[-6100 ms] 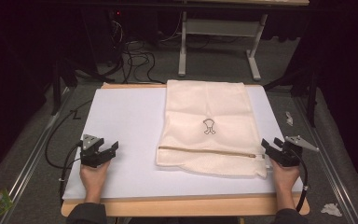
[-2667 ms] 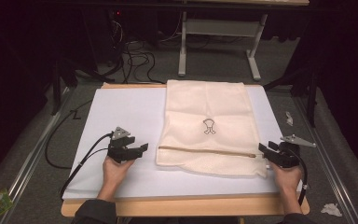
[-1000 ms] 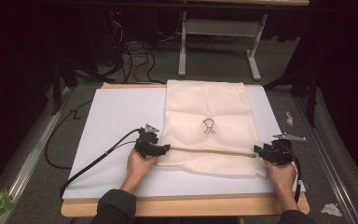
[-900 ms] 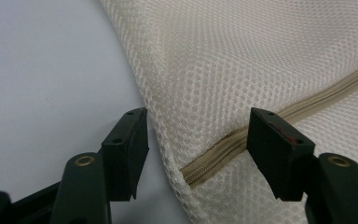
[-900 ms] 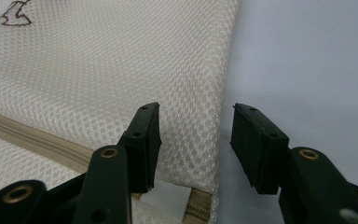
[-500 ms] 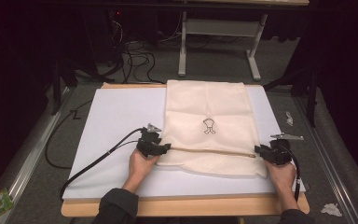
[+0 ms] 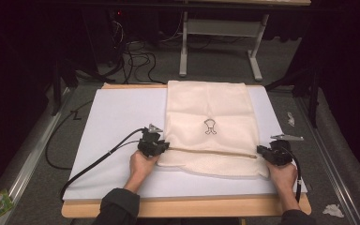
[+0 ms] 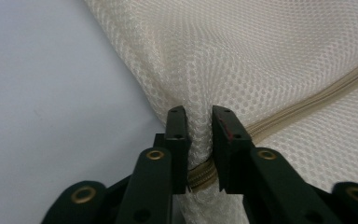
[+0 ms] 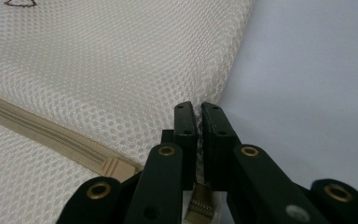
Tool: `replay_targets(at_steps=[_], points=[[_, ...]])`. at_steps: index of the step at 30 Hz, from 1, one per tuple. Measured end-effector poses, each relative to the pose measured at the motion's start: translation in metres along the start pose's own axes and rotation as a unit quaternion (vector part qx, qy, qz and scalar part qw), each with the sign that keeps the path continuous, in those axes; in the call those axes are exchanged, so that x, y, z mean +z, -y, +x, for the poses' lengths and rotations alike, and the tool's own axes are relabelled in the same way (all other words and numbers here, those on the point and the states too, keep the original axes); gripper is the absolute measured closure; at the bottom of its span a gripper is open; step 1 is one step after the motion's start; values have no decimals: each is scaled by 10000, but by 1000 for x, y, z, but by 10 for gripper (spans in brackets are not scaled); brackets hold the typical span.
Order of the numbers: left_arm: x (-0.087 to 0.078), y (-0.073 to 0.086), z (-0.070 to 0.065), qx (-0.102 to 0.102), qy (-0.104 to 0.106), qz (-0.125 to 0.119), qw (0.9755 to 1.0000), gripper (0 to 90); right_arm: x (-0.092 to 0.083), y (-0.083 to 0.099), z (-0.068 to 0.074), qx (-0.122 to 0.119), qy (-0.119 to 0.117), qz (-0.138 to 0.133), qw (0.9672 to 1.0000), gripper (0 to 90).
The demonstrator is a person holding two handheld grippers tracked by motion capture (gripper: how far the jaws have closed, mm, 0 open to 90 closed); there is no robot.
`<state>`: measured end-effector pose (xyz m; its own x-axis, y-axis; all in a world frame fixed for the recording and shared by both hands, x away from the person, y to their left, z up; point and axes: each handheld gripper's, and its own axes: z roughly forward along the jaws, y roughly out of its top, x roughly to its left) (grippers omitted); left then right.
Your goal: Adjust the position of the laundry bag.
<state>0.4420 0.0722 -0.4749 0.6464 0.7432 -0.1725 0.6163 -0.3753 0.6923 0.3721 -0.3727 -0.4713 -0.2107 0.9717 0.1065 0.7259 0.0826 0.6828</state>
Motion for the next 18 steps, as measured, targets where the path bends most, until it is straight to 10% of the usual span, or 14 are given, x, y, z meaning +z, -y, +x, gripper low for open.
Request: replay_targets(at_steps=[18], points=[[-16,3,-2,249,-27,-91,9996,839,-4,0,5,-163,-90,-163,9997,884]])
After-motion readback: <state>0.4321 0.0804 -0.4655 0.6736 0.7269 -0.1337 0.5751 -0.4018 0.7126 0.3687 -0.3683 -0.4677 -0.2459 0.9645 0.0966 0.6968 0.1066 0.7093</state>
